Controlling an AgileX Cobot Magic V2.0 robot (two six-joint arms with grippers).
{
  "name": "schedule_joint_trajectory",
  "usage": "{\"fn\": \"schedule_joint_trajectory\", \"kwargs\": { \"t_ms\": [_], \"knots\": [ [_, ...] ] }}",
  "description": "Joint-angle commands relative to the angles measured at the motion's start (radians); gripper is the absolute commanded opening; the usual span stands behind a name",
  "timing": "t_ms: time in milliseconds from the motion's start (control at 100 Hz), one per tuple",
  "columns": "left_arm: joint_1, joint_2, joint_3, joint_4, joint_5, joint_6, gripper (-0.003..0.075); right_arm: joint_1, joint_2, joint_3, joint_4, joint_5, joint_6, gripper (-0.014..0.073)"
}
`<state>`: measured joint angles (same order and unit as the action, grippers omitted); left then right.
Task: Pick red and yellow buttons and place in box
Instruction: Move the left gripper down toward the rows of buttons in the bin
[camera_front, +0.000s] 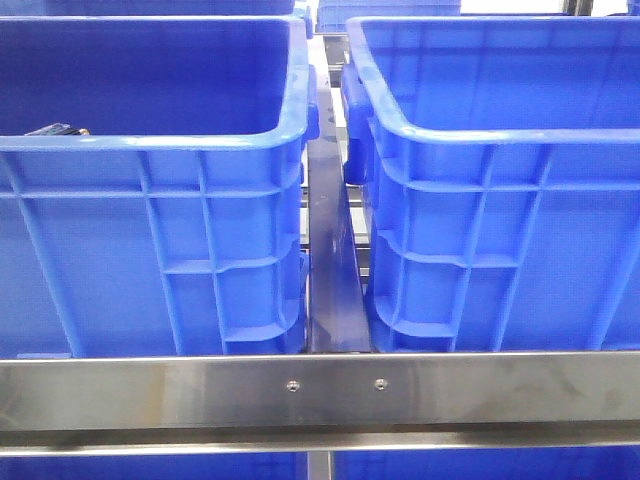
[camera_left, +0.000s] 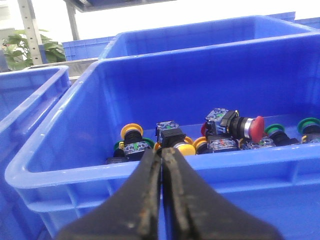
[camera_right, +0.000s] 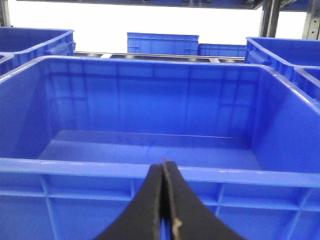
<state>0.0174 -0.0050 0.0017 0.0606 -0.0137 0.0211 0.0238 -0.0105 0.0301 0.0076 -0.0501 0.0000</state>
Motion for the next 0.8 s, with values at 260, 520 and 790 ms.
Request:
{"fn": "schedule_joint_trajectory", "kwargs": {
  "t_ms": [260, 520, 790],
  "knots": [
    [-0.001, -0.032, 0.005, -0.002, -0.085, -0.007, -0.0019, 0.001, -0.020, -0.003, -0.001, -0.086, 0.000, -0.0067],
    [-0.001, -0.019, -0.108, -0.002, 0.000, -0.007, -0.0019, 0.001, -0.020, -0.003, -0.001, -0.086, 0.000, -0.0067],
    [-0.001, 0.178, -0.407, -0.028, 0.266, -0.007, -0.0019, 0.001, -0.020, -0.003, -0.001, -0.086, 0.000, -0.0067]
  ]
}}
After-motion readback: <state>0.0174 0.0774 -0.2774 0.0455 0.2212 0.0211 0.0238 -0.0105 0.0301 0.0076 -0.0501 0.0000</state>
